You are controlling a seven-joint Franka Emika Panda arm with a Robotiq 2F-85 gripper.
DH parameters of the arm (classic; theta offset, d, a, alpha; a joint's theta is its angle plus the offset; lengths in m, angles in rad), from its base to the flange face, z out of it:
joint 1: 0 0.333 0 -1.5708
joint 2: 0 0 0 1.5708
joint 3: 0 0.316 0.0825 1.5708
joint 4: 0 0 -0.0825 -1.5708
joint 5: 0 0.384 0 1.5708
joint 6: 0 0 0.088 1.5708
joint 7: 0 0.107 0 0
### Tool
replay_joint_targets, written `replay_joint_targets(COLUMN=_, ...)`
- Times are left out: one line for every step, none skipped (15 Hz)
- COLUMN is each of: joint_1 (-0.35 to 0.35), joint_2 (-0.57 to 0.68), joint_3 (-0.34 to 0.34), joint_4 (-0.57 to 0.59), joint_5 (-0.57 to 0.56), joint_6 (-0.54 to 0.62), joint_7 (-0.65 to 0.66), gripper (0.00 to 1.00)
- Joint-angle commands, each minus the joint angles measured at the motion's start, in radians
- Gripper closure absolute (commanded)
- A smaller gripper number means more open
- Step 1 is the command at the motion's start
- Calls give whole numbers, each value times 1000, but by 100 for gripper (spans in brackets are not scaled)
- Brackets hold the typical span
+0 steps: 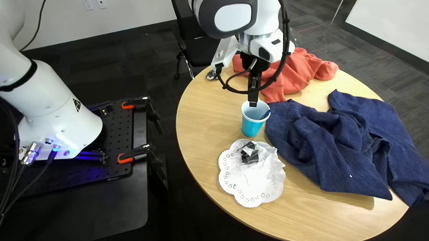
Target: Remove the pen from the cup, put it on the table, and then put it back in the cup
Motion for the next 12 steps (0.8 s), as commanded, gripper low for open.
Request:
replay_joint_targets(joint_1=3, joint_2=44, joint_3=-13, joint_4=33, joint_5=26, joint_6=4, joint_7=-46, gripper=55)
replay_joint_targets(joint_1=2, joint_2=57, joint_3=-15, joint_4=39, joint_5=27, joint_6=7, joint_7=-48, gripper=59)
replay_joint_targets(joint_1=3, joint_2=69, joint_3=-18, joint_4=47, joint_5=27, joint_6=8, joint_7=-47, gripper=62)
replay_joint_targets(joint_1=4, joint_2=83, joint_3=-20, joint_4=55, joint_5=28, joint_6=10, joint_7=-46, gripper=64)
replay_joint_targets(joint_1=4, joint_2=95, joint_3=-21, joint_4=63, joint_5=31, joint_6=9, joint_7=-46, gripper=59)
replay_joint_targets(joint_1=5, joint_2=105, joint_3=-22, joint_4=70, joint_5=34, joint_6=9, joint_7=-46, gripper=58)
replay_joint_targets(joint_1=6, joint_2=116, joint_3=-22, joint_4=79, joint_5=37, joint_6=9, joint_7=-47, gripper=58)
replay_joint_targets(joint_1=5, joint_2=126, joint_3=-20, joint_4=86, joint_5=42, joint_6=9, joint_7=-49, gripper=59)
replay_joint_targets(joint_1=5, joint_2=134, joint_3=-20, joint_4=93, joint_5=47, joint_6=10, joint_7=-50, gripper=60)
replay_joint_targets(joint_1=5, joint_2=141, joint_3=-19, joint_4=99, joint_5=51, joint_6=14, joint_7=-51, gripper=61)
replay_joint_targets(joint_1=6, joint_2=148, joint_3=-21, joint_4=105, joint_5=53, joint_6=16, joint_7=-51, gripper=63)
replay_joint_targets(joint_1=6, joint_2=154, joint_3=-21, joint_4=110, joint_5=55, joint_6=22, joint_7=-53, gripper=65)
